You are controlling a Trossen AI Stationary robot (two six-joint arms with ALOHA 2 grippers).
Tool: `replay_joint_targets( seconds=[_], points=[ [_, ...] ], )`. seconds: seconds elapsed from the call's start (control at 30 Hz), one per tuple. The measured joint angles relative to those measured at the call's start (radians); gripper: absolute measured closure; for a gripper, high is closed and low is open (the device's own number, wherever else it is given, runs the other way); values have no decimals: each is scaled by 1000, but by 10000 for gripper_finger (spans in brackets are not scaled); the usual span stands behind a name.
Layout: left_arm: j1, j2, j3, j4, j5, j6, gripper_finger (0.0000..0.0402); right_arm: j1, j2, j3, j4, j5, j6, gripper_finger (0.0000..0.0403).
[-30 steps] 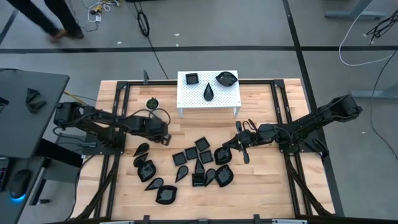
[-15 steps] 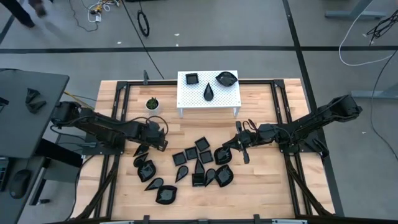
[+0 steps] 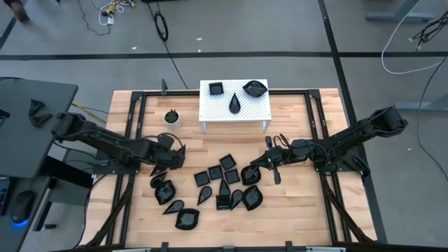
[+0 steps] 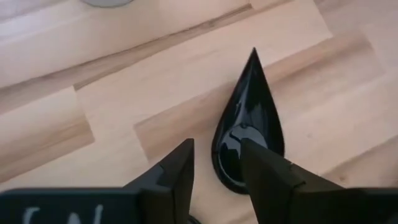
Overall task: Pick & Place Mini shaped plates
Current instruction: Stack the black plate on top of the black plate on the shelf
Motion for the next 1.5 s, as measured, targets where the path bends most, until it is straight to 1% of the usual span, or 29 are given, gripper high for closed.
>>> replay_joint_targets(
  seconds=[0.13,0.3,0.53,0.8,0.97,1.27,1.5],
  points=[
    [0,43,0,18,-22,-30,276,0,0,0,-3,0,0,396],
    [0,85,0,63,-20,-49,278,0,0,0,-7,0,0,396],
    [14,122,0,71,-17,-56,289,0,0,0,-13,0,1,396],
    [63,129,0,83,-3,-12,321,0,0,0,-13,0,2,396],
    [88,132,0,86,47,13,341,0,0,0,-13,0,2,396],
    [89,137,0,92,61,29,342,0,0,0,-13,0,1,396],
    [89,136,0,128,61,24,360,0,0,0,-13,0,1,396]
  ],
)
